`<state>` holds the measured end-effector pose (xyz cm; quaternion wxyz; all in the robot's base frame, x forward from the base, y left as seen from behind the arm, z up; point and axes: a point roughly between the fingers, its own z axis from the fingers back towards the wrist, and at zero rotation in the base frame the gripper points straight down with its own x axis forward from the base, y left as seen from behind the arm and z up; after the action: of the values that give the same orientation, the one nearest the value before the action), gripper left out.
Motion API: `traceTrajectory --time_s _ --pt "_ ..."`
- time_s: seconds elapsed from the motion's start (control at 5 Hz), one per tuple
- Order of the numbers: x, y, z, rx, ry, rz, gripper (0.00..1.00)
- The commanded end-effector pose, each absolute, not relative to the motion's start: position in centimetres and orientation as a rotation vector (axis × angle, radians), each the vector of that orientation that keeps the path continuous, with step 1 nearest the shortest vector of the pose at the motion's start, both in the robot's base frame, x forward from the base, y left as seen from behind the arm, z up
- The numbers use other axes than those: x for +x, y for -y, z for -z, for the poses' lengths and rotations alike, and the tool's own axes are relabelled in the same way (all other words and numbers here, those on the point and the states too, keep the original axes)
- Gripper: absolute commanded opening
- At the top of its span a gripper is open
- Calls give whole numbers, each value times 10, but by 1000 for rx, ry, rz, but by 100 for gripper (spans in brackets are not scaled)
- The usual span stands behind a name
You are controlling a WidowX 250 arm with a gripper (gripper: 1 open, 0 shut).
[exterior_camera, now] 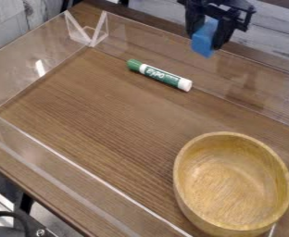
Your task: Put the blue block in the brown bowl
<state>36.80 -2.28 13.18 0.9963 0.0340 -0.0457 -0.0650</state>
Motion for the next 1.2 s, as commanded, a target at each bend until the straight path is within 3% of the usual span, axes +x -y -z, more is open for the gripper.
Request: traceTrajectory --time_s 0.0,0.4,1.0 --pt "344 41 -153 63 140 141 0" --pt "291 70 -165 58 129 131 0" --pt "233 113 -158 55 133 64 0"
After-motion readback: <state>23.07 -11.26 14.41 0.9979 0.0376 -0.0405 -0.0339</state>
